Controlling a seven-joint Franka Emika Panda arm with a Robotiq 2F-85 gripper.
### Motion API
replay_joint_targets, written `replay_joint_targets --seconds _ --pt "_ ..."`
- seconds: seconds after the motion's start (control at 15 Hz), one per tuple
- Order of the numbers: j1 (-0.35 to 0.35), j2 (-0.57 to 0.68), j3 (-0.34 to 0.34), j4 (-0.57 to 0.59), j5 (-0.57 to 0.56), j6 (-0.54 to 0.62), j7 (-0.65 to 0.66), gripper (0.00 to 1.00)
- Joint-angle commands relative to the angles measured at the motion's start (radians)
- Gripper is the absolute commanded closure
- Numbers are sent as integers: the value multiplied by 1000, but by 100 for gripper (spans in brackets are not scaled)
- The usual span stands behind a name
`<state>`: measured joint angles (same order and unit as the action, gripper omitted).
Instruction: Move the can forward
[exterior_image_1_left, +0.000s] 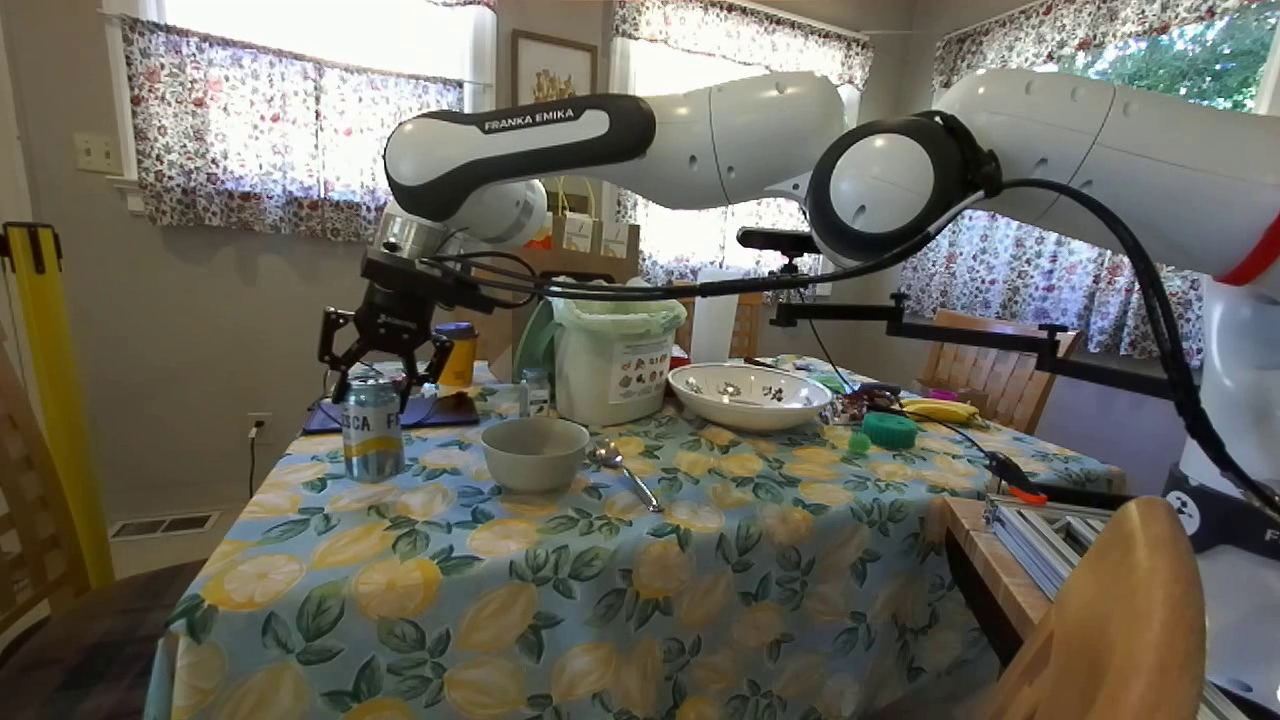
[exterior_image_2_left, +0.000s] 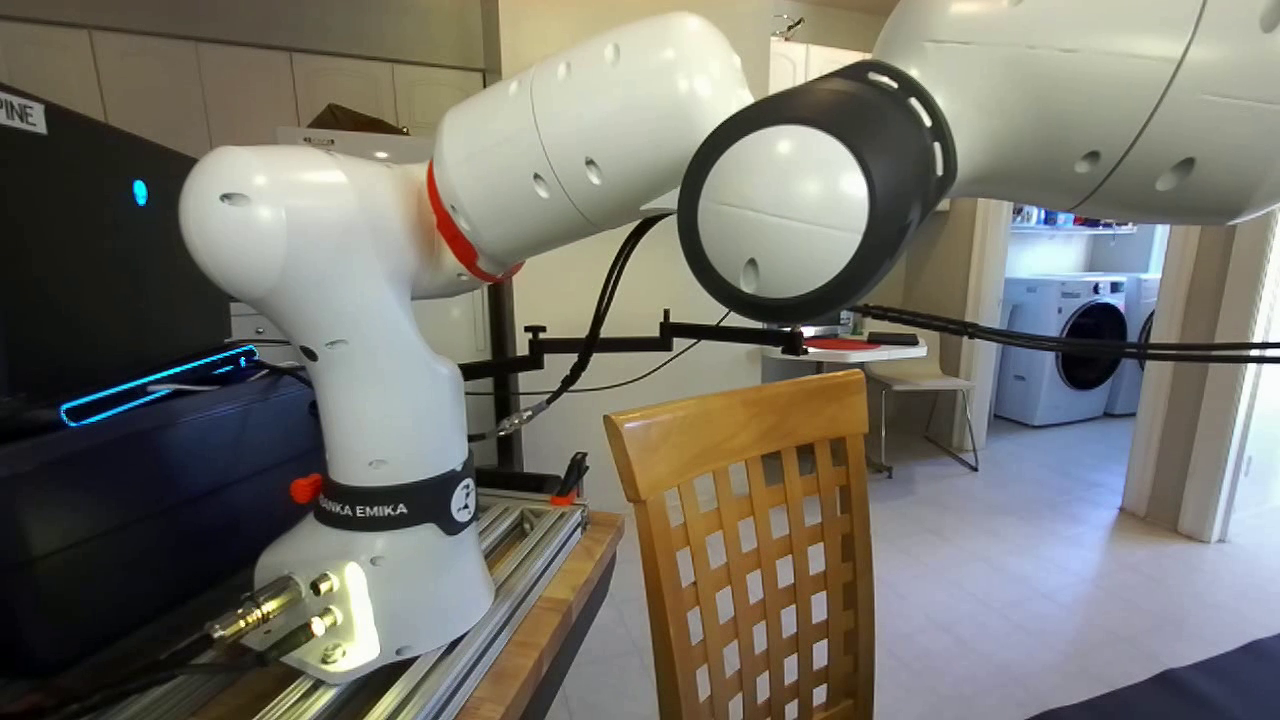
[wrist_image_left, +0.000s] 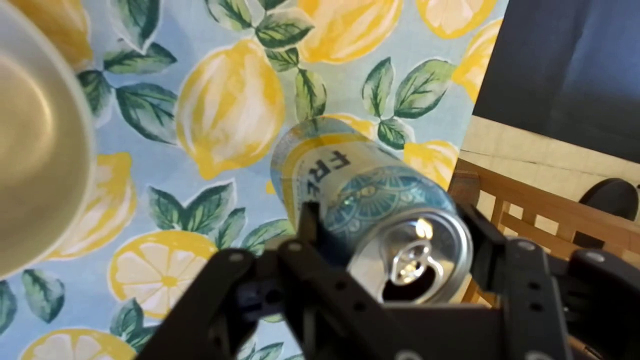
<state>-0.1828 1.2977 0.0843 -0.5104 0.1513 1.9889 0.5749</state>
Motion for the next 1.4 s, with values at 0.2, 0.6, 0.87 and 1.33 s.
replay_joint_targets --seconds 0.2,0.6,0.87,1.33 --pt "-34 0 55 3 17 -103 -236 57" --pt "-74 0 116 12 19 -192 -529 57" --pt "-92 -2 158 13 15 -252 -711 57" --pt "-90 -7 191 12 -6 -382 -1013 57"
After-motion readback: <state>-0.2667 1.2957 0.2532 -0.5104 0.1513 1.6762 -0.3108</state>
